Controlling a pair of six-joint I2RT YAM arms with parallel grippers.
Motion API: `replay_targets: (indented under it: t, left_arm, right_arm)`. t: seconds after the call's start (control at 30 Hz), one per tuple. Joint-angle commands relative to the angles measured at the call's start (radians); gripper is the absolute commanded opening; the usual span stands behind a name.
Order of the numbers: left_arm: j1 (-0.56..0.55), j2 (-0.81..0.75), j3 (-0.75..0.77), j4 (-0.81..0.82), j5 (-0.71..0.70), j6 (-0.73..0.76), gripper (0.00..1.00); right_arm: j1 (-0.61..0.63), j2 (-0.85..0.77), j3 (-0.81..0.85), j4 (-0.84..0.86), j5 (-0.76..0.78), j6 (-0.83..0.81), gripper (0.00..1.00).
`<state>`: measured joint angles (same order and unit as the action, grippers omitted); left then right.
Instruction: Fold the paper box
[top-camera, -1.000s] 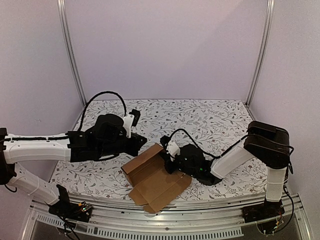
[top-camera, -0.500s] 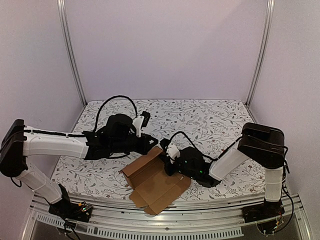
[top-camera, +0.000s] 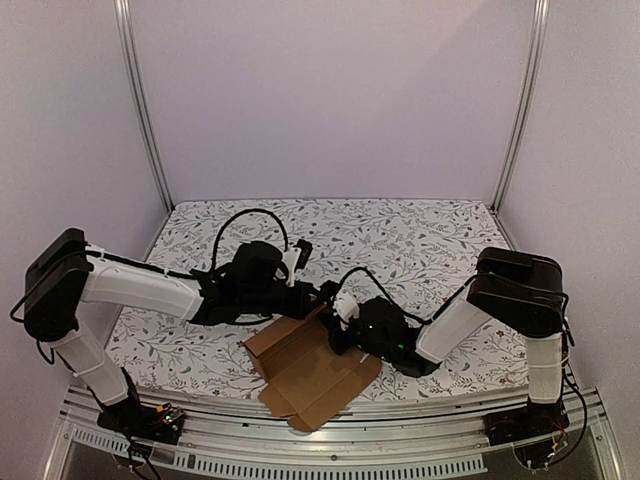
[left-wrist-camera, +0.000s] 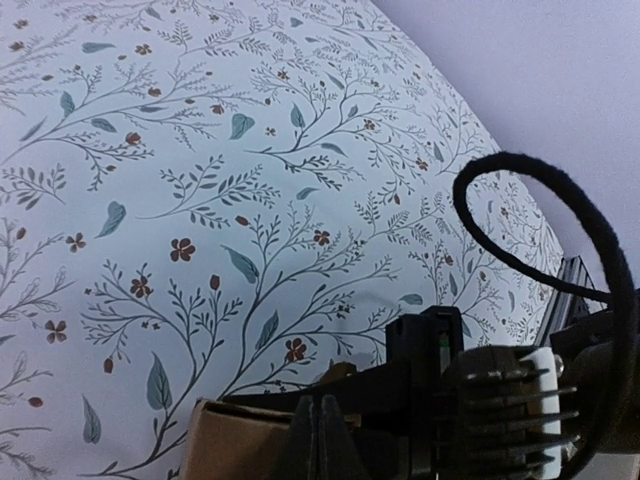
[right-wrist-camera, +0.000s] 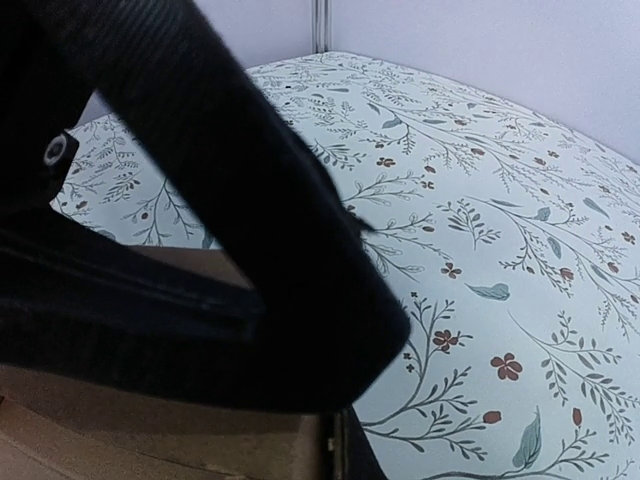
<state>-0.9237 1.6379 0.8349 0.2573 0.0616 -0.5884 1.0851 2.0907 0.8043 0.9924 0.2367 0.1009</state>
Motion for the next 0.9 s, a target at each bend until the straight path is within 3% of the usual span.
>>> replay_targets:
  t: [0.0,0.2,0.43,0.73,0.87]
  left_arm:
    - [0.010,0.034,-0.034,0.028,-0.017,-0.007,0.00]
    - [-0.008,0.058,-0.071,0.031,-0.054,-0.006,0.00]
    - [-0.020,0.064,-0.085,0.040,-0.059,-0.013,0.00]
    - [-0.021,0.057,-0.080,0.038,-0.059,-0.012,0.00]
    - [-0.023,0.053,-0.083,0.036,-0.059,-0.015,0.00]
  right_arm:
    - [-0.006,0.025,-0.001,0.028,-0.017,0.020,0.06]
    - [-0.006,0.035,0.005,0.028,-0.011,0.026,0.23]
    - [-0.006,0.034,0.012,0.027,-0.004,0.028,0.29]
    - [-0.006,0.059,0.043,0.010,0.037,0.033,0.23]
    - [-0.007,0.079,0.064,0.006,0.038,0.033,0.07]
